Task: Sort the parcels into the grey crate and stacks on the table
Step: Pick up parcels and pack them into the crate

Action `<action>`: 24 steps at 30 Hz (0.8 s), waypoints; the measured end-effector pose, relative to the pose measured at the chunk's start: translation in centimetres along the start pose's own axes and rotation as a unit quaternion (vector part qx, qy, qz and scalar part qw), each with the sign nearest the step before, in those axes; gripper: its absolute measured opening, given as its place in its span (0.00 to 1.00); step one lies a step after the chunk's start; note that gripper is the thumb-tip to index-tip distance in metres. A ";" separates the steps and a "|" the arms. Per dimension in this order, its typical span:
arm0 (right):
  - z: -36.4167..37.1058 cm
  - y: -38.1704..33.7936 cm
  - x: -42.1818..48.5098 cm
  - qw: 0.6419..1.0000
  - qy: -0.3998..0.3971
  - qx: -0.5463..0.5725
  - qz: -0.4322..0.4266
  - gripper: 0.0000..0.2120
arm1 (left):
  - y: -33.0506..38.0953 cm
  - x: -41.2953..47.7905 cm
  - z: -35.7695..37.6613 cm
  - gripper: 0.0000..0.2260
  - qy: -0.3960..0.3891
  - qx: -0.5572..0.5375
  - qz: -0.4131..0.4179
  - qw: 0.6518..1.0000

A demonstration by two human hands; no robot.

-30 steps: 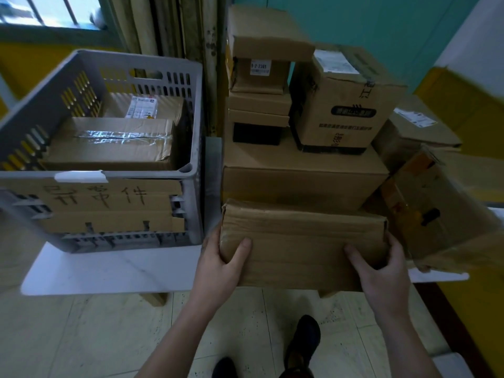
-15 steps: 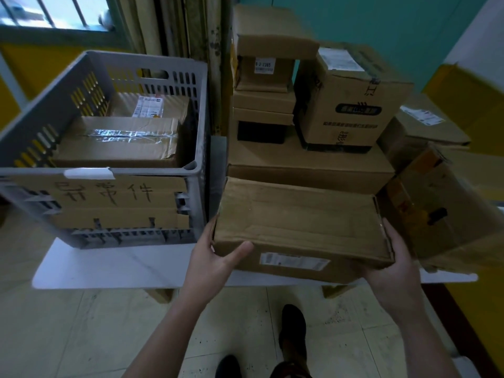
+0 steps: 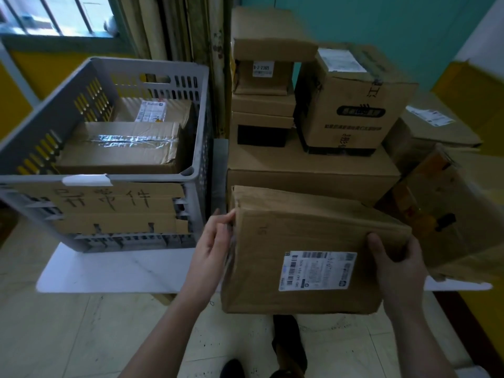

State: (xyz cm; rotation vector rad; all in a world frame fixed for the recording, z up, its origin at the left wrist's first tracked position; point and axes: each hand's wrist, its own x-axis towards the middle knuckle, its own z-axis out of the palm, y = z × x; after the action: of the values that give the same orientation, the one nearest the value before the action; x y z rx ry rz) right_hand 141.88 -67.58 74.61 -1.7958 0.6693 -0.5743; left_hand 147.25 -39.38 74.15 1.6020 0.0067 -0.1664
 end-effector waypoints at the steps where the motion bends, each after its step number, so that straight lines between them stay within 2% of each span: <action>1: 0.0 0.3 0.4 1.000 0.006 0.006 0.010 0.32 | 0.2 0.1 -0.3 0.22 -0.023 -0.015 0.016 0.999; 4: 0.2 0.9 1.6 0.999 0.005 0.025 0.041 0.37 | 0.6 0.6 -0.9 0.15 -0.095 -0.010 0.056 0.994; 5: 0.1 1.1 1.8 0.998 -0.002 0.038 0.052 0.39 | 0.5 0.8 -1.0 0.17 -0.105 0.004 0.070 0.992; 7: 0.1 1.3 2.3 0.995 -0.022 0.061 0.071 0.40 | 0.5 1.1 -0.9 0.29 -0.116 0.006 0.087 0.989; 9: 0.4 1.5 2.8 0.993 -0.048 0.071 0.079 0.41 | 0.8 1.3 -0.7 0.37 -0.120 -0.025 0.063 0.990; 10: 0.7 1.6 2.9 0.992 -0.055 0.069 0.085 0.42 | 0.9 1.2 -0.6 0.37 -0.122 -0.034 0.044 0.991; 12: 1.5 1.7 3.0 0.992 -0.063 0.057 0.096 0.42 | 1.2 1.4 -0.4 0.27 -0.129 -0.029 0.017 0.991; 15: 2.8 1.9 2.6 0.991 -0.079 0.024 0.103 0.41 | 1.6 1.7 -0.2 0.13 -0.101 0.010 0.047 0.994; 19: 4.2 1.6 1.1 0.988 -0.127 -0.004 0.088 0.35 | 2.5 1.5 0.4 0.08 -0.044 0.067 0.137 0.987; 22: 4.4 0.1 -1.1 0.987 -0.153 0.017 0.048 0.39 | 2.4 0.6 1.3 0.07 -0.025 0.078 0.155 0.985; 24: 4.1 -1.4 -2.6 0.981 -0.180 0.062 0.032 0.46 | 2.0 -0.2 2.1 0.08 -0.002 0.078 0.157 0.985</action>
State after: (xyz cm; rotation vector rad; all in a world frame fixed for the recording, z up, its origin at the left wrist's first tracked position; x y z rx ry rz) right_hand 142.98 -62.69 74.52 -1.6975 0.4301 -0.2315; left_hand 147.07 -41.55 76.14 1.7352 -0.2655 0.0772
